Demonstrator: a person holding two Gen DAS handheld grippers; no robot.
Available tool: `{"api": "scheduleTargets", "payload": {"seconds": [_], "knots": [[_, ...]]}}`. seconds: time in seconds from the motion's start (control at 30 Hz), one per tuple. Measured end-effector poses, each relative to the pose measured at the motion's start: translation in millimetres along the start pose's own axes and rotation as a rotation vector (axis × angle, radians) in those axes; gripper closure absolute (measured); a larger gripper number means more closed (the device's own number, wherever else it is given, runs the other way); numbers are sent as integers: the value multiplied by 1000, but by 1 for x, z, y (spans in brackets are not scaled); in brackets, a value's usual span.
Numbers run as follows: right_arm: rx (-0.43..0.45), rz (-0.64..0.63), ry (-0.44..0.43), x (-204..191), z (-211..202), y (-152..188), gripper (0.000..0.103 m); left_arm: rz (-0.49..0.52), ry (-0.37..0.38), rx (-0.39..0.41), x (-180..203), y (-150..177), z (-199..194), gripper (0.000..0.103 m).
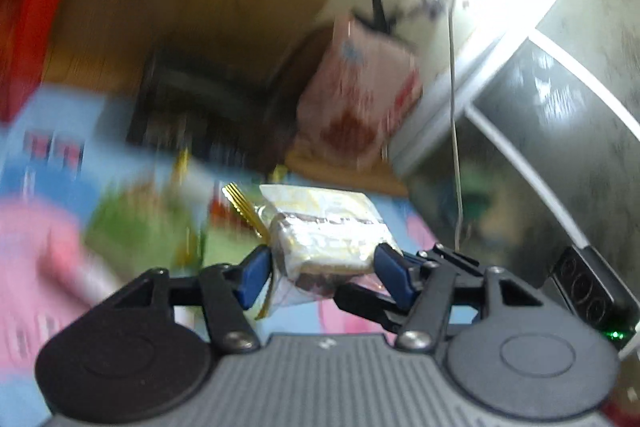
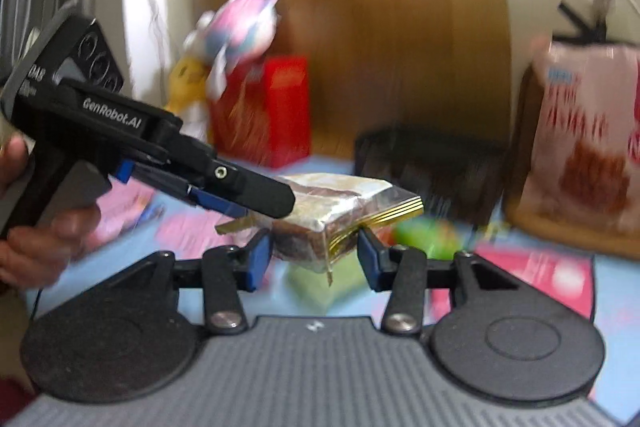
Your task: Organize snacks
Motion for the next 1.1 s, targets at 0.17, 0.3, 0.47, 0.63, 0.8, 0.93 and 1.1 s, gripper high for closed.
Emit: {"api": "scheduleTargets", "payload": {"seconds": [0.17, 0.3, 0.47, 0.63, 0.8, 0.93, 1.1], "knots": [[-10, 23, 34, 60, 68, -68, 54, 9, -94, 18, -25, -90, 52, 45], [-56, 15, 81, 97, 119, -76, 55, -12, -192, -5, -64, -120, 104, 45], [-104, 33, 171, 129, 164, -67, 53, -33, -226, -5, -92, -131, 132, 46], [80, 270, 185, 165, 104, -70, 28, 23, -308, 189, -117, -148, 82, 23], [53, 525, 168, 194, 103, -33, 26, -166, -318, 23, -169, -116, 116, 26], [-13, 609, 129, 186, 127, -8, 21, -223, -304, -12, -177, -96, 131, 35], [-35, 694, 70, 172, 131, 3, 13, -201, -349, -23, -164, -85, 117, 34]]}}
Point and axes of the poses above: each gripper's, at about its wrist camera, not at the fingertips, and z roughly the way its jaws point, x to its right, y to its underside, the point moved 10 cm from there along z, roughly the way its jaws point
